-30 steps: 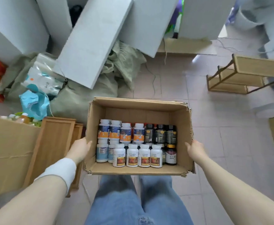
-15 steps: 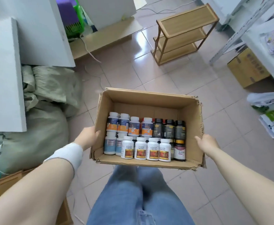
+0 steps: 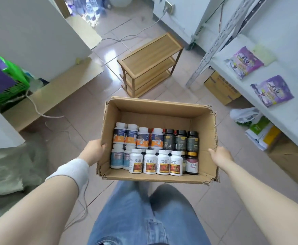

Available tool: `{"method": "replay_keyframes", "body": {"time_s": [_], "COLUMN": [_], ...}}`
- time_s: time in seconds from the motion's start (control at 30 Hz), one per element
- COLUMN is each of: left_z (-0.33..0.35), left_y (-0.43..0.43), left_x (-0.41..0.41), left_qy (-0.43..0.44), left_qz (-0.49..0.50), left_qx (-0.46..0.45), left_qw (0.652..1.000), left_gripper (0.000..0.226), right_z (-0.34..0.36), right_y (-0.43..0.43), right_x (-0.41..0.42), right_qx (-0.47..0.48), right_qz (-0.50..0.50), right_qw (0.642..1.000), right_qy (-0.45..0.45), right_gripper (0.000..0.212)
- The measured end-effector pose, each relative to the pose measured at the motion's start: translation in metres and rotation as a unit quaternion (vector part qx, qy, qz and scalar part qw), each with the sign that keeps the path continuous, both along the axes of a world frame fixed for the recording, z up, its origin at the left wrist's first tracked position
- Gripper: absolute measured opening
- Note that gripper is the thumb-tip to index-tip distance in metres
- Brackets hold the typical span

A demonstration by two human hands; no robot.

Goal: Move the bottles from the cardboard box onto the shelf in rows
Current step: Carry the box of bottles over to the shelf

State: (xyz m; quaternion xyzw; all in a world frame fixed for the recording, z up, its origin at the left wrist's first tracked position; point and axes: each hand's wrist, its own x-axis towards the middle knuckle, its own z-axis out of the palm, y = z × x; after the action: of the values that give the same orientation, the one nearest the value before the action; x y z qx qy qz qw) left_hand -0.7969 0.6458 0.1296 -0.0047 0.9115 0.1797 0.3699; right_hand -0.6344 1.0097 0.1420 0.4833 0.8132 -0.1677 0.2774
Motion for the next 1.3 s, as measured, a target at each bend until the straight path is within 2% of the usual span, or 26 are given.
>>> {"method": "replay_keyframes", "body": {"time_s": [0.33,0.5,0.63,0.87,1.3], "left_z": [-0.013,-0.017,-0.016,-0.035,-0.094], "left_y": [0.13,0.198,0.234,0.274,0.316], "left_x": [-0.16,-0.231,-0.281,-0.365,-0.469], "left_qy": [-0.024,-0.03,-0.025,-0.022,-0.067], "left_qz": [-0.014,-0.009,0.025,0.146,0.308], "left_qx": [-0.006,-0.046,-0.046,-0.01,-0.004], "left_qw": [1.0,0.998,0.998,0.989,0.949], "left_gripper": [0.029,0.032,0.027,0.031,0.035], "right_z": [-0.011,-0.021,-0.024,-0.027,-0.088], "right_y": [0.119,0.192,0.241,0.299,0.332], "right_x": [-0.141,-0.228,-0.299,-0.466,-0.681], "right_qx": [0.001,-0.03,-0.025,-0.01,-0.016], "right_qz": [-0.012,0.0,0.045,0.143,0.231], "right_qw": [1.0,1.0,0.999,0.99,0.971], "right_qy": [-0.026,-0.009,-0.008,-0.012,-0.062], "right_gripper": [0.042,0.039,0.04,0.043,0.04]}}
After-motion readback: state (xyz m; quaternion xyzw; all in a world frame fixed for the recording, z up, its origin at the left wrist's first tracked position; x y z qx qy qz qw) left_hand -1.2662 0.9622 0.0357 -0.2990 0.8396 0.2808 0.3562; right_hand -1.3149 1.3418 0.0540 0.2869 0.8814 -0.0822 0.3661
